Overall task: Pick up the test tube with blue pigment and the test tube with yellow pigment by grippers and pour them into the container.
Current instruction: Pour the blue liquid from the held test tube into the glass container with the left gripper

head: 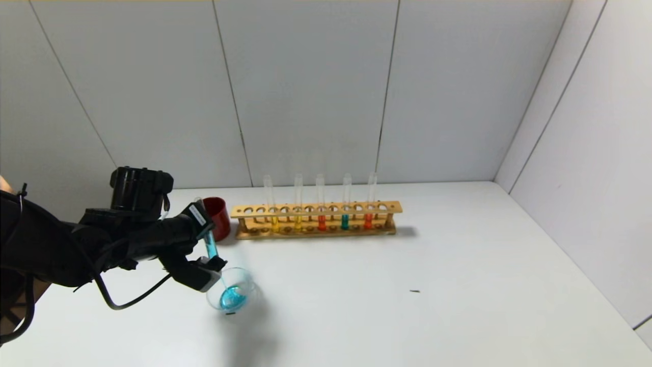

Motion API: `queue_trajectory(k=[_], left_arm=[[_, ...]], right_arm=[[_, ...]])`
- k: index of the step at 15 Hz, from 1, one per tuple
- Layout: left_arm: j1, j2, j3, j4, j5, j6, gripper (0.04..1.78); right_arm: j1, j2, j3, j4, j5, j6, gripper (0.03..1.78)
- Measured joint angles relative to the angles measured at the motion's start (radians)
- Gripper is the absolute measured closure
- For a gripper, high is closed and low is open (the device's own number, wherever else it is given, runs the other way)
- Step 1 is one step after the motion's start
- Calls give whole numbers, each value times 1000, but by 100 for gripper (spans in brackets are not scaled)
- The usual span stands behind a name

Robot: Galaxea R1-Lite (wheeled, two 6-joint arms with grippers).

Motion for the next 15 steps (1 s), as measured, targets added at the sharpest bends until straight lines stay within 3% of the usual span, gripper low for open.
queue_trajectory(k=[8, 11, 15], left_arm=[[-2, -16, 1, -10, 0, 86, 152], [-2, -34, 8, -79, 1, 172, 152], [-4, -55, 56, -114, 3, 175, 152]], right_arm=[[0, 0, 0, 0, 0, 0, 6], [0, 0, 0, 0, 0, 0, 6], [0, 0, 0, 0, 0, 0, 6]])
